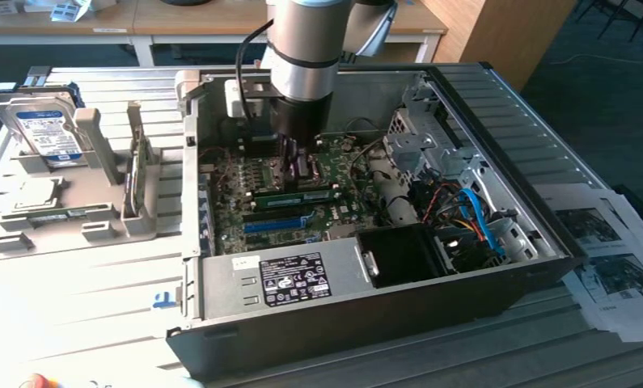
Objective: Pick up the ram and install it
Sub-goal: 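Press down the ram until it locks into place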
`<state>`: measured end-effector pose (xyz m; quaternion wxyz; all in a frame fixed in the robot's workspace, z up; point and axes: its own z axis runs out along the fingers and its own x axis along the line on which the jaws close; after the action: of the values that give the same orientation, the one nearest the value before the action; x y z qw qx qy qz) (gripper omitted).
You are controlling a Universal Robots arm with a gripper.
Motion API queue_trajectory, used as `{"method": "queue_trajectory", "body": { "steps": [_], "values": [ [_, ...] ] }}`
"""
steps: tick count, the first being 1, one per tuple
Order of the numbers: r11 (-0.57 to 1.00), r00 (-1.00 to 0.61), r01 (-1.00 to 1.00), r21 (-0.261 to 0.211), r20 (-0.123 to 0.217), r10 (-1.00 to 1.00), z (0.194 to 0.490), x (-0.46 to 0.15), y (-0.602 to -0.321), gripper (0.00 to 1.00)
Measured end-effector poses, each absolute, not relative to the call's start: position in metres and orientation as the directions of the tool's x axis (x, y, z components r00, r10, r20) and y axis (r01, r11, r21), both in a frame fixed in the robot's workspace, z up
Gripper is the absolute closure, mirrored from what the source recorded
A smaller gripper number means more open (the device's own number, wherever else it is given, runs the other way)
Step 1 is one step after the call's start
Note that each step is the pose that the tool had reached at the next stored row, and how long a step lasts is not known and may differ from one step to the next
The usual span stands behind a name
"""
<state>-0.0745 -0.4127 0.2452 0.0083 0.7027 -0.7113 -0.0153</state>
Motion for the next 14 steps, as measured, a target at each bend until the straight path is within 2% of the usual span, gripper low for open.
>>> {"method": "queue_trajectory", "body": {
  "steps": [14],
  "values": [
    [0.012, -0.012, -0.999, 0.033, -0.009, -1.0, 0.277, -0.074, -0.413, 0.9]
  ]
}}
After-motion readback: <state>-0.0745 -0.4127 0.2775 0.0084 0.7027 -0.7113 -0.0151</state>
